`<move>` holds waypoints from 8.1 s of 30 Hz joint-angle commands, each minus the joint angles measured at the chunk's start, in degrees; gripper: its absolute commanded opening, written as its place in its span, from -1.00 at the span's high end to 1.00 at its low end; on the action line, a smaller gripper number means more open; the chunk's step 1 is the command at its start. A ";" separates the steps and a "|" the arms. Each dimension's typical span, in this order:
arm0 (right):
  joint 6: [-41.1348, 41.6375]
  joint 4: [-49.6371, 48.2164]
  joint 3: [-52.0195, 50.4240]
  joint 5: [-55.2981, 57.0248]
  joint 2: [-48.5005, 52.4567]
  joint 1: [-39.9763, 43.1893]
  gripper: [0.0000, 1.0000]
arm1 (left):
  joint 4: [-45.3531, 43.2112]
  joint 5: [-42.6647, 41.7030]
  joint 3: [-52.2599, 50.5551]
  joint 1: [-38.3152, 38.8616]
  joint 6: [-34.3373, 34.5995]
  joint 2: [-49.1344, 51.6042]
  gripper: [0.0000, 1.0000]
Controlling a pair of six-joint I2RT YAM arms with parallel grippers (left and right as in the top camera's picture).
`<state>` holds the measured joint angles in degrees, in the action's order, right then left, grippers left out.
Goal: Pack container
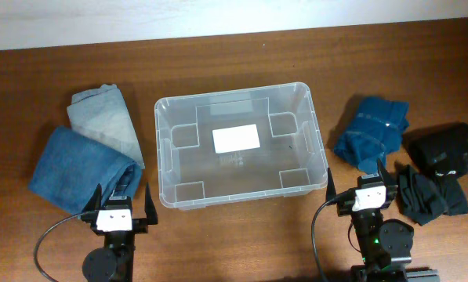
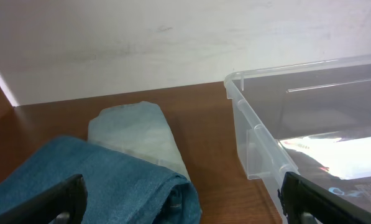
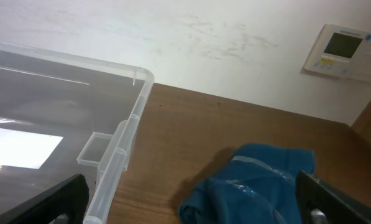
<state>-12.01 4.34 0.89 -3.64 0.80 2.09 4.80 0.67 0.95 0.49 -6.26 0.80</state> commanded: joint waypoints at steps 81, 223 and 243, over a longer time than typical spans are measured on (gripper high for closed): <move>13.86 49.79 73.85 0.61 79.82 9.51 -0.97 | 28.11 -3.32 46.95 0.20 2.80 46.34 -0.99; 17.73 44.96 82.14 -21.44 114.20 55.01 -0.97 | 34.27 0.17 51.87 -11.32 4.31 58.51 -0.99; 16.74 32.02 76.43 -34.29 120.26 54.95 0.02 | 34.51 0.17 51.87 -11.32 4.31 58.51 -0.99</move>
<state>5.26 36.01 78.72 -33.58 119.22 57.36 39.44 0.69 51.66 -10.48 -2.52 59.16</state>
